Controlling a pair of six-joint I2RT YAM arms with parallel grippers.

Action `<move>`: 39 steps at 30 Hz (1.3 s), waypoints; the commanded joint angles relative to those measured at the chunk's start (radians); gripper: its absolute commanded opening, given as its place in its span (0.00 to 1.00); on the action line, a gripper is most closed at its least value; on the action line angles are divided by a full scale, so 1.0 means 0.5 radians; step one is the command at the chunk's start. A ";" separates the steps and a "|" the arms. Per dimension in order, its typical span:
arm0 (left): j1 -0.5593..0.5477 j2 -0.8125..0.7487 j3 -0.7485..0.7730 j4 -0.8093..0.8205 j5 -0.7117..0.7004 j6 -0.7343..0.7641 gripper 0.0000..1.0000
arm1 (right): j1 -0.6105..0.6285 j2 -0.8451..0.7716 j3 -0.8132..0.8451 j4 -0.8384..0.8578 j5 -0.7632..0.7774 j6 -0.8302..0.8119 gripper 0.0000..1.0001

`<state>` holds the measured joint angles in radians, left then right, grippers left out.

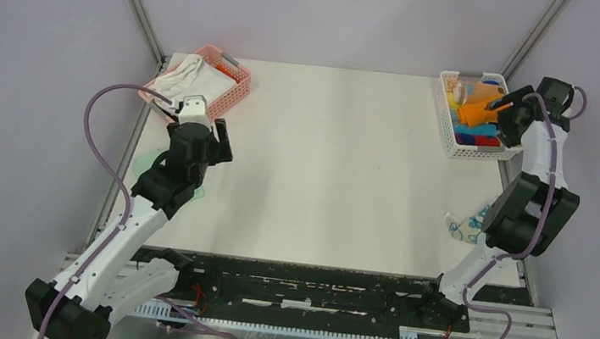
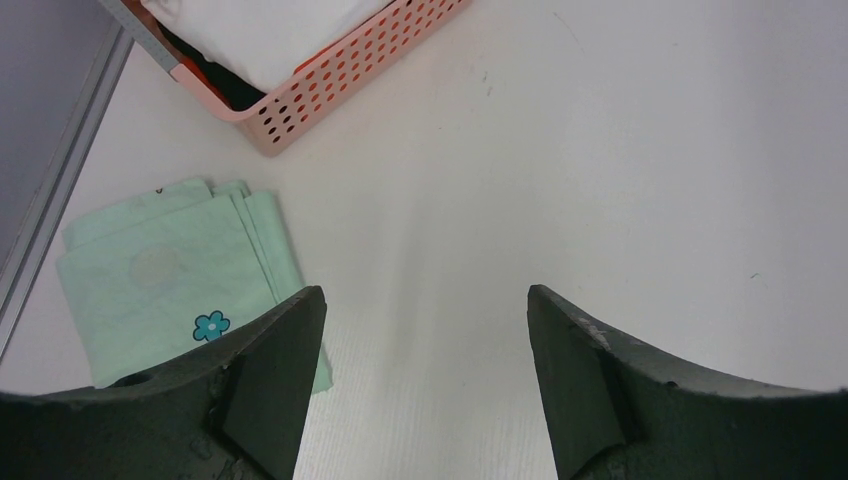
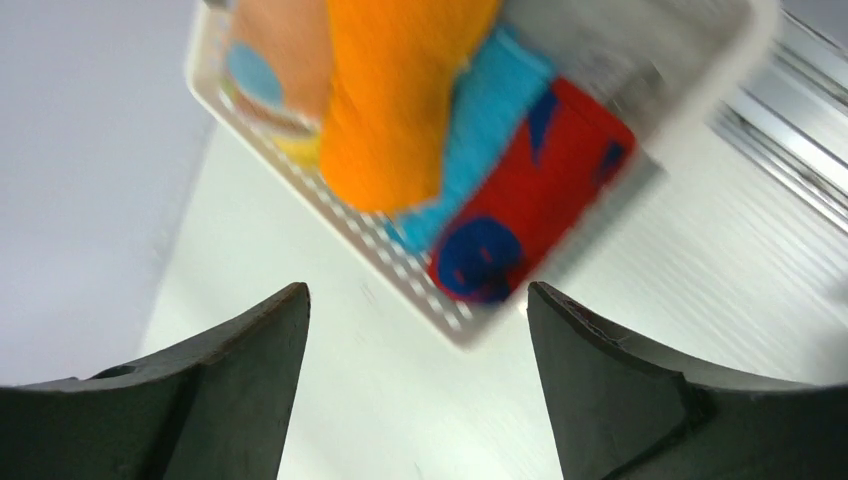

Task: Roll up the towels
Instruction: Move the towel to the corner of the board.

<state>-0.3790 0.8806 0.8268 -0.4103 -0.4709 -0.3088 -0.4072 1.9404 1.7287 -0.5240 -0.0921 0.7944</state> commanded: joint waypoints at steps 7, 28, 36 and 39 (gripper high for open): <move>-0.108 -0.164 -0.015 0.088 -0.040 0.085 0.81 | -0.014 -0.822 -1.047 -0.247 0.344 -0.422 0.88; -0.201 -0.254 -0.051 0.108 -0.003 0.084 0.82 | 0.193 -0.432 -1.580 -0.183 0.304 -0.493 0.50; -0.207 -0.241 -0.055 0.121 0.085 0.086 0.82 | 1.106 -0.402 -1.437 -0.070 0.052 -0.115 0.23; -0.205 -0.212 -0.046 0.116 0.176 0.080 0.82 | 1.555 -0.305 -1.291 0.111 0.024 0.120 0.22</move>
<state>-0.4793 0.7654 0.7982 -0.4088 -0.4393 -0.3088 0.1226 1.7149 1.0229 -0.5938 0.0395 0.6697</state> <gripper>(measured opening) 0.820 0.229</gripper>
